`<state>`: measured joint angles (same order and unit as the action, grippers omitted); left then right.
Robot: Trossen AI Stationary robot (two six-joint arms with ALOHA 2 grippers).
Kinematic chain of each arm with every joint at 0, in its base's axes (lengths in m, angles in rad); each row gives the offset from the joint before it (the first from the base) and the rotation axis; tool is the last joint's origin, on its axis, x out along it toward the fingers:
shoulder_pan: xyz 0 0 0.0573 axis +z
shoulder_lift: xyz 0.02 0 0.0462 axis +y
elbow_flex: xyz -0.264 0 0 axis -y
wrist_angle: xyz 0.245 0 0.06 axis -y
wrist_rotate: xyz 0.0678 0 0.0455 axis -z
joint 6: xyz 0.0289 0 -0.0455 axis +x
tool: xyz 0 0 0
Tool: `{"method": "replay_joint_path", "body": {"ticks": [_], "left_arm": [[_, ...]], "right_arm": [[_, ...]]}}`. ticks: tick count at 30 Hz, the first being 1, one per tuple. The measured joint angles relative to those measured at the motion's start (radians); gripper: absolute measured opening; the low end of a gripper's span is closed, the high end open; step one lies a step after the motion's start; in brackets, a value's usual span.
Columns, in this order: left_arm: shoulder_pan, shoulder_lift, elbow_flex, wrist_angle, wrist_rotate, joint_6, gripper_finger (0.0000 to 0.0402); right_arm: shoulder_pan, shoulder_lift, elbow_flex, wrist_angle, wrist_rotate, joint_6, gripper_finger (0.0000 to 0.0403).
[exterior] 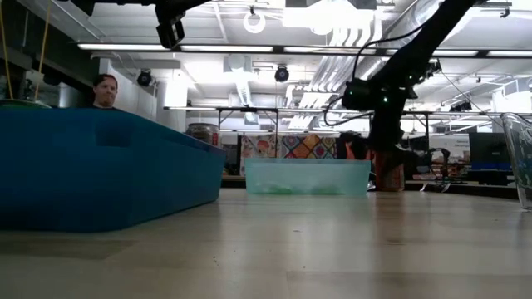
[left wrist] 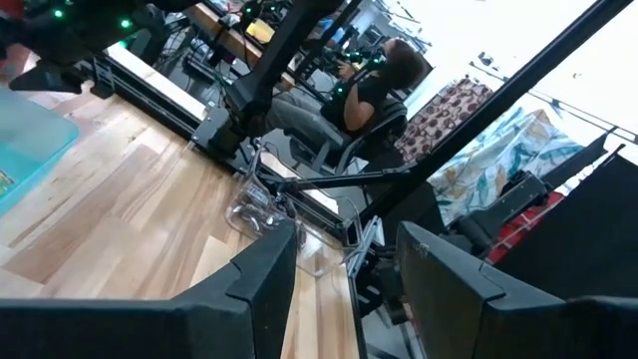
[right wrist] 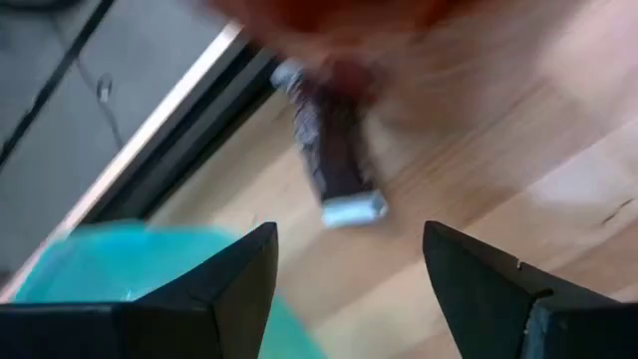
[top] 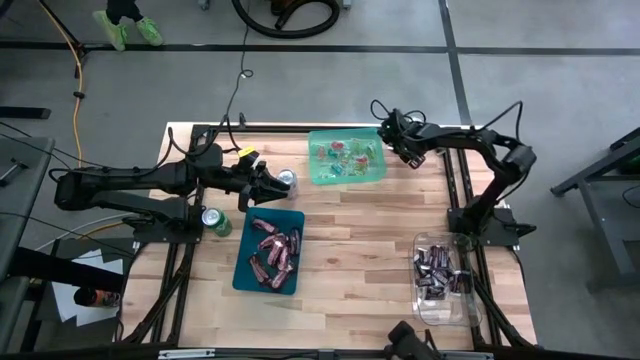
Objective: Organize candy in baskets
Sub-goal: Put the dark brown chocolate bar into the transparent bin
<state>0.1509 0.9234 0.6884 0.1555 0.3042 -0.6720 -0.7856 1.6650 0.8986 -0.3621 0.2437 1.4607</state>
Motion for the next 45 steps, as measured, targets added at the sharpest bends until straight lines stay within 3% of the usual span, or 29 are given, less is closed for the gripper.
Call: {"method": "replay_joint_path", "body": {"ticks": [9, 13, 26, 33, 45], "left_arm": [[0.0, 0.0, 0.0, 0.0, 0.0, 0.002, 0.0163], [0.0, 0.0, 0.0, -0.001, 0.0, 0.002, 0.0163], [0.0, 0.0, 0.0, -0.001, -0.001, 0.017, 0.0163], [0.0, 0.0, 0.0, -0.001, -0.001, 0.02, 0.0163], [0.0, 0.0, 0.0, -0.002, -0.001, 0.022, 0.0163]], "right_arm": [[-0.006, 0.043, 0.003, 0.029, 0.073, 0.074, 0.0145], [-0.006, 0.053, 0.003, 0.036, 0.086, 0.07, 0.0122], [-0.003, 0.055, 0.002, 0.04, 0.086, 0.081, 0.0119], [0.049, 0.06, -0.008, 0.065, 0.011, 0.141, 0.0119], [0.039, 0.054, -0.002, 0.092, 0.132, 0.184, 0.0119]]}}
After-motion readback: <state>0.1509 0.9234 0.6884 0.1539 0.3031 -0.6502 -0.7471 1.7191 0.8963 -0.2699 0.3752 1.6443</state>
